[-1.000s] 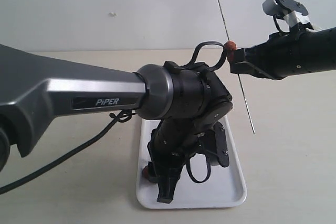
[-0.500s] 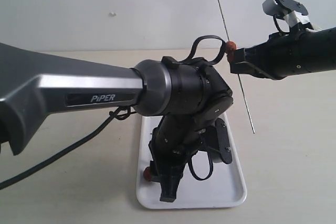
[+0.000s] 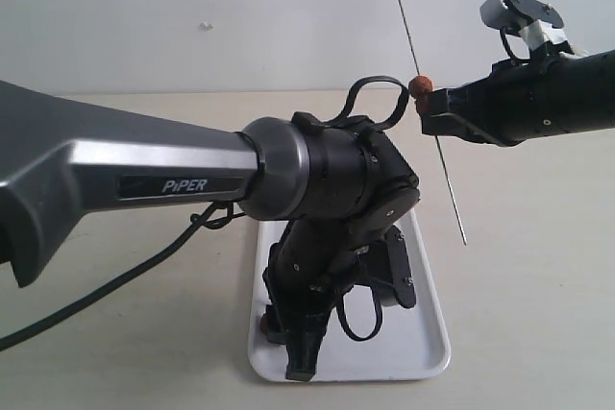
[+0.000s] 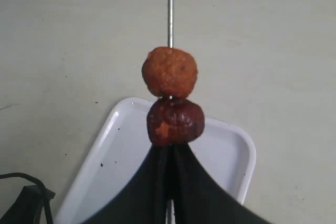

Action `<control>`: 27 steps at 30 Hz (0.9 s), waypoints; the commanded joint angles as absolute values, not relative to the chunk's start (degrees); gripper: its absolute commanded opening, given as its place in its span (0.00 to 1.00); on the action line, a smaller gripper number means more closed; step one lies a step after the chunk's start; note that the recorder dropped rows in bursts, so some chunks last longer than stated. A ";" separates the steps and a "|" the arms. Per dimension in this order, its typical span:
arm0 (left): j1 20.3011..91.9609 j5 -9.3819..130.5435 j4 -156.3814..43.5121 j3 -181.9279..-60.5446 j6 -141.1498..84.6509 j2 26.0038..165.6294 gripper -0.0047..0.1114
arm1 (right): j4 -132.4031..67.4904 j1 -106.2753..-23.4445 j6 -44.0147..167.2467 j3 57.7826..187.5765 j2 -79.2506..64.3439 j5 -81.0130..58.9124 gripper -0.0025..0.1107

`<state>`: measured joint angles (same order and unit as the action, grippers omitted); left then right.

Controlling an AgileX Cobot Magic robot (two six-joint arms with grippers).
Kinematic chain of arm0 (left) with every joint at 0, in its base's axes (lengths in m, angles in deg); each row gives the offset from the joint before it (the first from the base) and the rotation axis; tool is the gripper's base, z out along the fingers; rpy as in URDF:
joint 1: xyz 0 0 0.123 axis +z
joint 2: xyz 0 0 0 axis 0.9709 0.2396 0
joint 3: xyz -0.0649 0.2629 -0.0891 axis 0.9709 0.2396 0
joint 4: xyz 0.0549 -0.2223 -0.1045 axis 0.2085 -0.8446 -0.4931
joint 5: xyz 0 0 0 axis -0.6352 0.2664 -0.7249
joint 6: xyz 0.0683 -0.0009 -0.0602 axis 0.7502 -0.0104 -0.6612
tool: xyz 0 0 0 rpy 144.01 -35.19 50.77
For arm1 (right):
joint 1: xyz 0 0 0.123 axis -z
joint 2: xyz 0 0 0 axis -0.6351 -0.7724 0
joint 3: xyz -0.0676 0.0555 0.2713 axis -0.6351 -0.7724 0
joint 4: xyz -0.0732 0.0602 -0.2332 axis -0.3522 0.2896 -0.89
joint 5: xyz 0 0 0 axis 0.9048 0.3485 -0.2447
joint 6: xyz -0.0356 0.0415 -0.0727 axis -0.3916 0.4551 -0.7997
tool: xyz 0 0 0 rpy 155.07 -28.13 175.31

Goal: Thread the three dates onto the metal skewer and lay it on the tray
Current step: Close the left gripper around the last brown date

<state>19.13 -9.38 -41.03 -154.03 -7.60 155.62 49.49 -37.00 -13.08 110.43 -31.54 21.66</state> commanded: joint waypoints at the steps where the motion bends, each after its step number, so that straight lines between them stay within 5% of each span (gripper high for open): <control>1: 18.93 -9.38 -40.54 -153.71 -8.96 155.07 0.44 | 49.44 -36.77 -13.62 110.77 -31.63 22.01 0.02; 27: 19.03 -9.38 -40.77 -151.85 -10.46 155.07 0.40 | 49.44 -36.77 -14.16 110.77 -31.63 22.01 0.02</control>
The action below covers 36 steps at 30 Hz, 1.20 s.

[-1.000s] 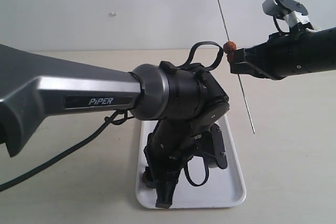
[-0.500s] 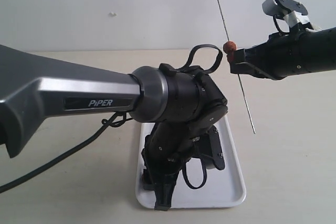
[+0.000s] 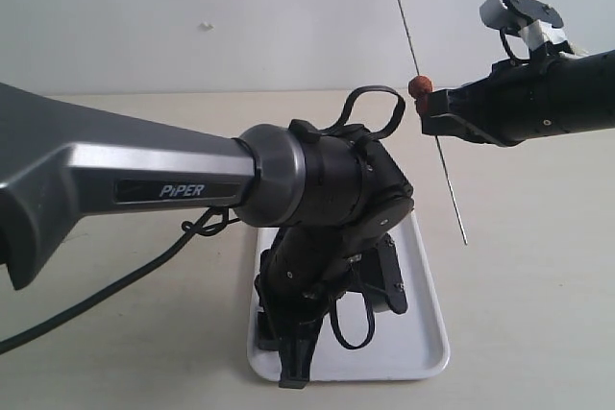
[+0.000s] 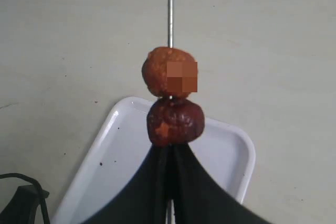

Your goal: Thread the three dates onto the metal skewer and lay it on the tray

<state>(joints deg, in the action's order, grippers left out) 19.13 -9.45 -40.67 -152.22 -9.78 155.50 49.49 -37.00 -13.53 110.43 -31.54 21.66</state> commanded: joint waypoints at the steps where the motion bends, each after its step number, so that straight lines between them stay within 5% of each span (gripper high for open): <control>1: 19.03 -9.38 -40.66 -151.85 -10.46 155.07 0.37 | 49.44 -36.77 -14.16 110.77 -31.63 22.01 0.02; 5: 19.03 -9.38 -40.55 -151.85 -10.25 155.07 0.29 | 49.44 -36.77 -14.16 110.77 -31.63 22.01 0.02; 25: 20.79 -9.18 -41.38 -151.85 -10.25 148.48 0.30 | 49.44 -36.77 -14.39 110.77 -31.63 22.02 0.02; 36: 34.70 2.40 -81.39 -151.85 6.38 143.45 0.30 | 45.64 -36.77 -13.08 110.77 -31.63 22.15 0.02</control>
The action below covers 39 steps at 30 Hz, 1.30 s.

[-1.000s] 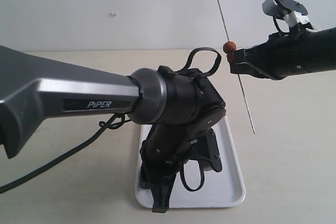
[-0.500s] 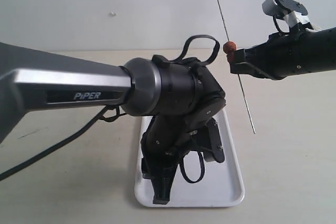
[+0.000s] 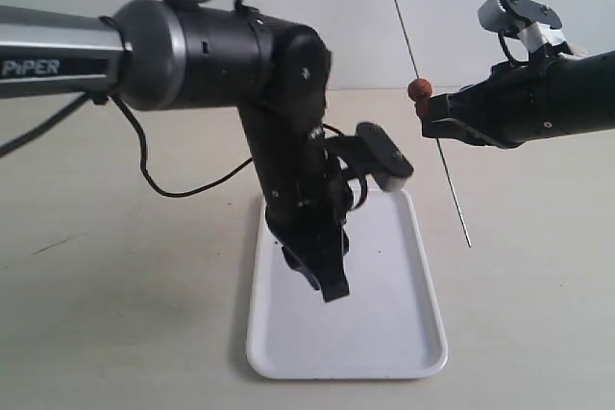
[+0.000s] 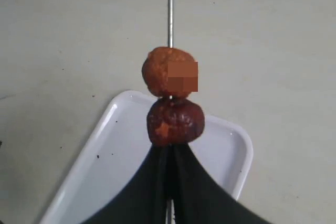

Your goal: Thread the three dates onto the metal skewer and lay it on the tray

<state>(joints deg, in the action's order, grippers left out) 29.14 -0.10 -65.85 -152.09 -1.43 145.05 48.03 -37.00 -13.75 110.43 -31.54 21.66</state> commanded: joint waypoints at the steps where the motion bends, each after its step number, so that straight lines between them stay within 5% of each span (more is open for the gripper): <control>1: 36.21 2.40 -84.93 -151.85 8.92 143.36 0.30 | 44.32 -36.77 -11.82 110.67 -31.63 22.15 0.02; 9: 51.65 -6.95 -119.35 -151.85 26.10 143.42 0.30 | 43.44 -36.77 -9.62 108.57 -31.63 22.27 0.02; 17: 62.11 -9.38 -124.63 -151.85 23.22 143.42 0.30 | 24.23 -36.77 -10.06 107.38 -31.63 30.39 0.02; 25: 62.27 -9.38 -121.87 -151.85 16.57 143.73 0.30 | 22.28 -36.77 -58.97 107.56 -31.63 19.09 0.02; 28: 62.13 -9.38 -116.73 -151.85 12.93 143.73 0.30 | 24.37 -36.77 -58.97 108.13 -31.63 9.89 0.02; 39: 56.54 -9.38 -116.56 -151.85 12.44 143.73 0.30 | 24.38 -37.28 -58.97 108.60 -31.63 12.97 0.02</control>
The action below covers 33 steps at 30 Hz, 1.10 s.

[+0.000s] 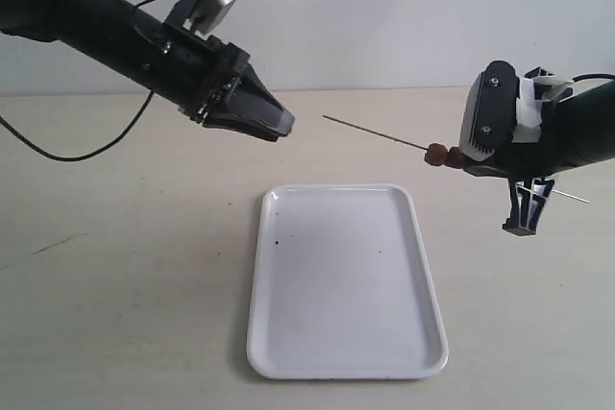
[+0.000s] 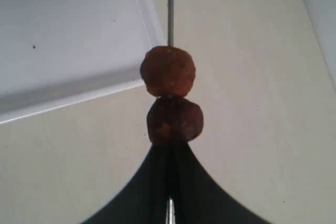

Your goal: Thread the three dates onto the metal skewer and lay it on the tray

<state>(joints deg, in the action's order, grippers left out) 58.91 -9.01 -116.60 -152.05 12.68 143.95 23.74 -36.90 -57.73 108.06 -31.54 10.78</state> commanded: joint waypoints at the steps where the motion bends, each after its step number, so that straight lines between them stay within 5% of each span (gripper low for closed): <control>1: 55.78 -9.38 -116.56 -151.85 12.44 143.73 0.30 | 24.38 -37.58 -58.97 108.60 -31.63 14.00 0.02; 16: 63.53 -9.38 -113.65 -151.85 20.25 143.73 0.30 | 24.01 -38.13 -58.97 108.49 -31.63 22.08 0.02; 33: 60.18 -9.38 -113.09 -151.85 18.25 143.73 0.30 | 24.21 -38.13 -58.97 108.60 -31.63 22.76 0.02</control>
<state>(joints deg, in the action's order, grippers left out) 61.10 -9.34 -113.54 -152.05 19.40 143.95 23.86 -38.08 -57.73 108.31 -31.54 23.61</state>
